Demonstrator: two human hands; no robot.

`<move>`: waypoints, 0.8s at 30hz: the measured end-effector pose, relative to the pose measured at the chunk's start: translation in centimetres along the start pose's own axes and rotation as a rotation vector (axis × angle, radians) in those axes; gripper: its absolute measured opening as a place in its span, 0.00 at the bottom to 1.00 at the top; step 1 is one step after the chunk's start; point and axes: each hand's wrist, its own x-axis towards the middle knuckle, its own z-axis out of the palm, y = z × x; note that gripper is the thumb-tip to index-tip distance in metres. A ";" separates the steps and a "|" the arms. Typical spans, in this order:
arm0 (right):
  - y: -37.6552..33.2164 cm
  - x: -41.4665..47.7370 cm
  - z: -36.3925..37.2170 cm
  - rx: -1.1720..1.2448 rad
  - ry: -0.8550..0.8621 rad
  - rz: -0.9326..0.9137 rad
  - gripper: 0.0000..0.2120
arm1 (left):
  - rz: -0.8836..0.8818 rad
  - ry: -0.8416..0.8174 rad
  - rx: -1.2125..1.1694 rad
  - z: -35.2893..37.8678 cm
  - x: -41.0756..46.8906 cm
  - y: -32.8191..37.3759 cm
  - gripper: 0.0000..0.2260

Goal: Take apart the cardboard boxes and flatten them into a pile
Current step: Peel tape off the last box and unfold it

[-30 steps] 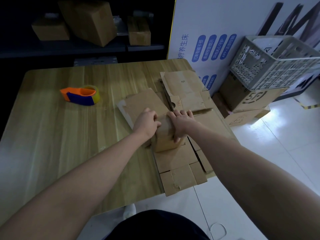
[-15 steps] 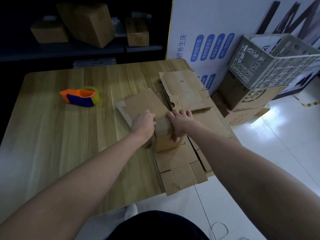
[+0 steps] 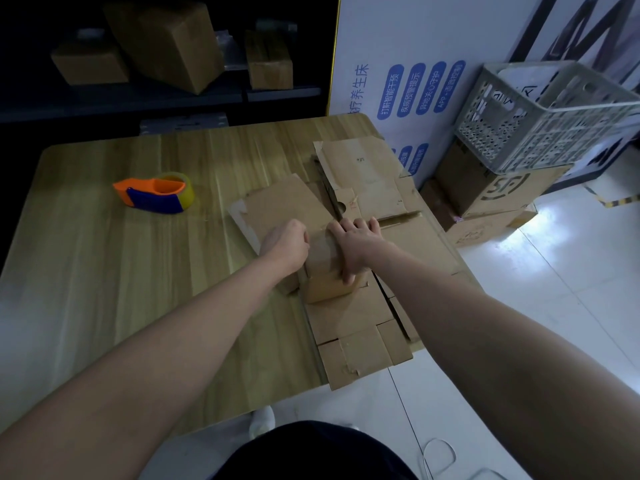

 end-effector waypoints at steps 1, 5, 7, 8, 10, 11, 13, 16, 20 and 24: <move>0.0 0.0 0.0 -0.004 -0.002 0.001 0.54 | 0.003 -0.011 0.002 0.0 0.0 0.0 0.05; 0.0 0.0 -0.1 -0.004 -0.003 0.007 0.54 | 0.049 0.008 0.045 0.1 -0.1 -0.1 0.05; 0.0 0.1 -0.2 -0.008 -0.006 0.007 0.54 | 0.092 0.054 0.084 0.3 -0.2 -0.1 0.06; 0.0 0.1 -0.2 -0.006 -0.008 0.006 0.54 | 0.110 0.068 0.107 0.4 -0.3 -0.1 0.07; 0.1 0.1 -0.2 -0.004 -0.007 0.001 0.54 | 0.136 0.078 0.152 0.7 -0.3 0.1 0.09; 0.1 0.1 -0.2 -0.005 -0.006 0.000 0.54 | 0.141 0.079 0.166 0.7 -0.3 0.1 0.10; 0.2 0.1 -0.2 -0.006 -0.007 -0.001 0.54 | 0.130 0.072 0.155 0.7 -0.1 0.3 0.09; 0.2 0.2 0.0 -0.002 0.002 -0.004 0.54 | 0.095 0.048 0.083 0.5 0.1 0.4 0.06; 0.3 0.3 0.3 0.010 0.016 -0.002 0.54 | 0.011 0.013 -0.016 0.4 0.5 0.7 0.04; 0.6 0.3 0.4 0.024 0.015 -0.009 0.54 | 0.170 -0.100 -0.031 1.0 0.8 -0.2 0.06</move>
